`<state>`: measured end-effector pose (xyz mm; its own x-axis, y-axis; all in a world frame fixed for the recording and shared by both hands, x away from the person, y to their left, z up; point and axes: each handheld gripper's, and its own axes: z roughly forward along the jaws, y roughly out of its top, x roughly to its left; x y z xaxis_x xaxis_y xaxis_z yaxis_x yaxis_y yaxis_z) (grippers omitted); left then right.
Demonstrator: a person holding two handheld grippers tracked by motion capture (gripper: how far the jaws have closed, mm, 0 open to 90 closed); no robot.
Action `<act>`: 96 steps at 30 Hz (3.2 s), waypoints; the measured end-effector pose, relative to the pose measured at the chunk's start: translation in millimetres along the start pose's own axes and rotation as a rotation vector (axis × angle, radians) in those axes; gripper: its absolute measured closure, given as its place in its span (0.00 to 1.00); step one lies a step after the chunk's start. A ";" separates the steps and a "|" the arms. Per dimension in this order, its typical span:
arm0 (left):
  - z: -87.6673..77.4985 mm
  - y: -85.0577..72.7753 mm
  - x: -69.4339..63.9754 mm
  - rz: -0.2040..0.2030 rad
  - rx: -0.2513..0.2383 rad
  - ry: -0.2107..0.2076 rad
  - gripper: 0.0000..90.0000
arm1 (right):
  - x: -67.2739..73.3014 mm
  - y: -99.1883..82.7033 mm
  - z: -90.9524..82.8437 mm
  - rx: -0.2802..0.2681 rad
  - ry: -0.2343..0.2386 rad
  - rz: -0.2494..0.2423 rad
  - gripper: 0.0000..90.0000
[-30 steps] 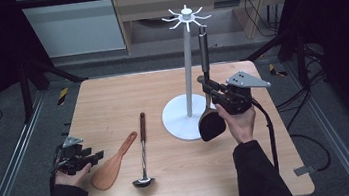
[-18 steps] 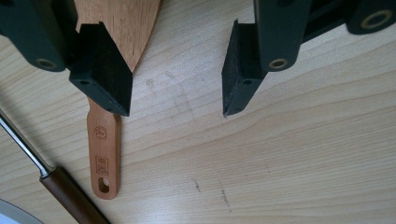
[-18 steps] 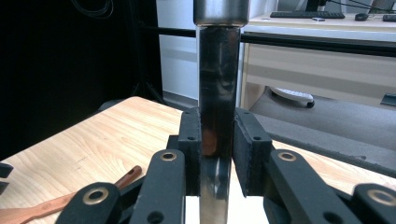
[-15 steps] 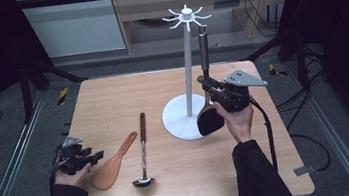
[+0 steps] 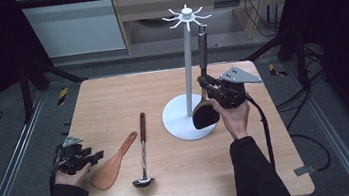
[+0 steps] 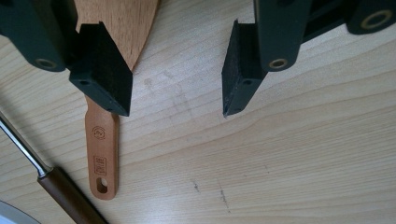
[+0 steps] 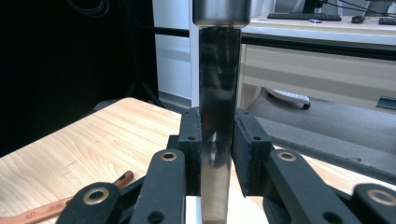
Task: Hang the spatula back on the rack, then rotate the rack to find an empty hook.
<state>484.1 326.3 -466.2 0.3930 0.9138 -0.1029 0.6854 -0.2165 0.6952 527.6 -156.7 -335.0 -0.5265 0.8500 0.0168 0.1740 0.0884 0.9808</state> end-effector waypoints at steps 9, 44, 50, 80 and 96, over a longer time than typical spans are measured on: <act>0.2 0.1 -0.8 0.000 0.000 -0.003 0.48 | 1.1 0.4 2.8 0.000 -0.010 -0.002 0.83; -16.4 11.6 -20.1 0.021 -0.065 -0.033 0.52 | -4.2 -29.5 -51.2 0.160 -0.091 -0.009 0.59; -22.2 18.1 -34.3 0.038 -0.090 -0.055 0.52 | -11.9 -46.0 -59.7 0.194 -0.105 0.002 0.57; -7.8 45.9 -79.1 0.112 -0.085 -0.094 0.57 | -28.8 -120.7 -72.4 0.369 -0.126 0.026 0.56; 18.6 51.4 -111.4 0.184 0.002 -0.101 0.56 | -32.6 -133.6 -89.0 0.408 -0.131 0.053 0.54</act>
<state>486.9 207.0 -432.2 0.5710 0.8196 -0.0457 0.5977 -0.3770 0.7075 447.4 -242.4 -449.3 -0.4024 0.9154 0.0142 0.5267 0.2187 0.8214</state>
